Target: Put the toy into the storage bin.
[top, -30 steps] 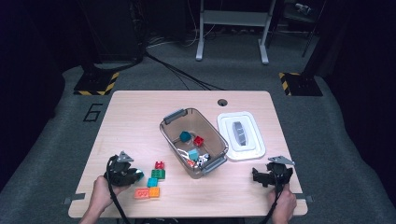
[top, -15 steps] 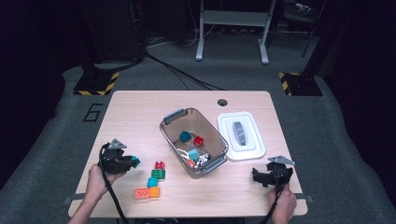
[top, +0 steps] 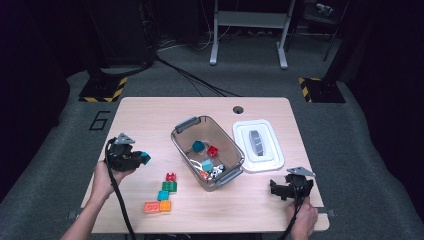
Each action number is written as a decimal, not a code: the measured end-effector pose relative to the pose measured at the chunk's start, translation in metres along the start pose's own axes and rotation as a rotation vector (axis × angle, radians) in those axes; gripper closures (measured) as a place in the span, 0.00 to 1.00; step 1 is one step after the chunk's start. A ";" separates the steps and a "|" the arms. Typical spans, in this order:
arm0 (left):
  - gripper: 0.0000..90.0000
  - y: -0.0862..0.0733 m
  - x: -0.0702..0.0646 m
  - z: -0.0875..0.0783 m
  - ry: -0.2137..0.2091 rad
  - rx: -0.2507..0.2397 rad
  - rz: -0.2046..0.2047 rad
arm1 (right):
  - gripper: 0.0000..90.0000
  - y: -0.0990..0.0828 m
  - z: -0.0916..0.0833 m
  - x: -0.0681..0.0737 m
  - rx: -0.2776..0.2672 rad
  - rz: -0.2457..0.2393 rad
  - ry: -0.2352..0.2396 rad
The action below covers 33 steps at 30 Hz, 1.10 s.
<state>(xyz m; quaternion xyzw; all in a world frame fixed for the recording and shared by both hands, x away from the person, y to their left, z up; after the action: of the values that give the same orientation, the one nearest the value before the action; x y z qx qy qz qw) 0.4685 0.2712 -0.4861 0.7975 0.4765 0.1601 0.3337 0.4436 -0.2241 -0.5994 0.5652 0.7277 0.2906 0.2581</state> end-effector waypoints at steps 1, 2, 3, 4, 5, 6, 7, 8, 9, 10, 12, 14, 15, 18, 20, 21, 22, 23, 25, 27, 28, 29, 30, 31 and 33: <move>0.75 0.002 0.001 -0.001 -0.005 0.007 0.014 | 0.00 0.000 0.000 0.000 0.000 -0.002 0.001; 0.75 0.007 0.000 -0.002 -0.002 -0.005 0.008 | 0.00 0.000 0.000 0.000 0.000 0.000 0.001; 0.75 0.009 0.000 -0.003 0.000 -0.007 0.005 | 0.00 0.000 0.000 0.000 0.000 0.000 0.001; 0.75 0.013 0.001 -0.004 0.001 -0.008 0.019 | 0.00 0.000 0.000 0.000 -0.001 0.000 0.001; 0.75 0.017 0.001 -0.005 -0.001 -0.008 0.026 | 0.00 0.000 0.000 0.000 0.000 0.000 0.001; 0.75 0.021 0.001 -0.006 0.005 -0.022 0.015 | 0.00 0.000 0.000 0.000 0.000 0.000 0.001; 0.75 0.024 0.001 -0.007 0.008 -0.028 0.016 | 0.00 0.000 0.000 0.000 0.000 0.000 0.001; 0.75 0.027 0.002 -0.010 0.004 -0.017 0.036 | 0.00 0.000 0.000 0.000 0.000 0.000 0.001; 0.75 0.032 0.002 -0.011 0.003 -0.033 0.025 | 0.00 0.000 0.000 0.000 0.000 0.000 0.001; 0.75 0.036 0.002 -0.012 0.007 -0.038 0.025 | 0.00 0.000 0.000 0.000 0.000 0.001 0.001; 0.75 0.044 0.002 -0.014 0.010 -0.044 0.039 | 0.00 0.000 0.000 0.000 0.000 0.000 0.001; 0.75 0.051 0.001 -0.017 0.014 -0.047 0.051 | 0.00 0.000 0.000 0.000 0.000 0.000 0.001; 0.75 0.056 0.000 -0.017 0.011 -0.057 0.048 | 0.00 0.000 0.000 0.000 0.000 0.000 0.001; 0.75 0.067 -0.001 -0.018 0.016 -0.075 0.057 | 0.00 0.000 0.000 0.000 0.000 0.000 0.001; 0.75 0.075 -0.003 -0.018 0.013 -0.088 0.054 | 0.00 0.000 0.000 0.000 0.001 0.002 -0.001; 0.75 0.077 -0.003 -0.018 0.012 -0.089 0.053 | 0.00 0.000 0.000 0.000 0.001 0.003 0.000; 0.75 0.081 -0.005 -0.017 0.010 -0.093 0.057 | 0.00 0.000 0.000 0.000 0.001 0.003 0.000; 0.75 0.083 -0.006 -0.016 0.010 -0.093 0.061 | 0.00 0.000 0.000 0.000 0.001 0.004 0.000; 0.75 0.090 -0.010 -0.014 0.002 -0.097 0.068 | 0.00 0.000 0.000 0.000 0.001 0.004 0.000; 0.75 0.094 -0.013 -0.010 -0.004 -0.097 0.079 | 0.00 0.000 0.000 0.000 0.002 0.004 0.000; 0.75 0.097 -0.016 -0.008 -0.007 -0.101 0.082 | 0.00 0.000 0.000 0.000 0.001 0.002 0.000; 0.75 0.098 -0.018 -0.007 -0.013 -0.098 0.083 | 0.00 0.000 0.000 0.000 0.001 0.003 0.000; 0.75 0.100 -0.020 -0.005 -0.016 -0.095 0.090 | 0.00 0.000 0.000 0.000 0.001 0.003 0.000; 0.75 0.102 -0.023 -0.002 -0.016 -0.098 0.095 | 0.00 0.000 0.000 0.000 0.001 0.003 0.000; 0.75 0.104 -0.028 0.002 -0.025 -0.084 0.118 | 0.00 0.000 0.000 0.000 0.002 0.004 0.000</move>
<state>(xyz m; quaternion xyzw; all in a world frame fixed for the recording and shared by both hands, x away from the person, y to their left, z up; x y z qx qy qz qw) 0.5233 0.2122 -0.4143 0.8114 0.4172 0.1893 0.3630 0.4435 -0.2238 -0.5994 0.5668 0.7268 0.2904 0.2572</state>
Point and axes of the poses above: each handheld gripper's, and its own axes: z roughly forward along the jaws, y roughly out of its top, x roughly to its left, the point moved 10 cm from there along z, roughly forward along the jaws, and after that the axes turned 4 degrees about -z, right-handed, at the moved point
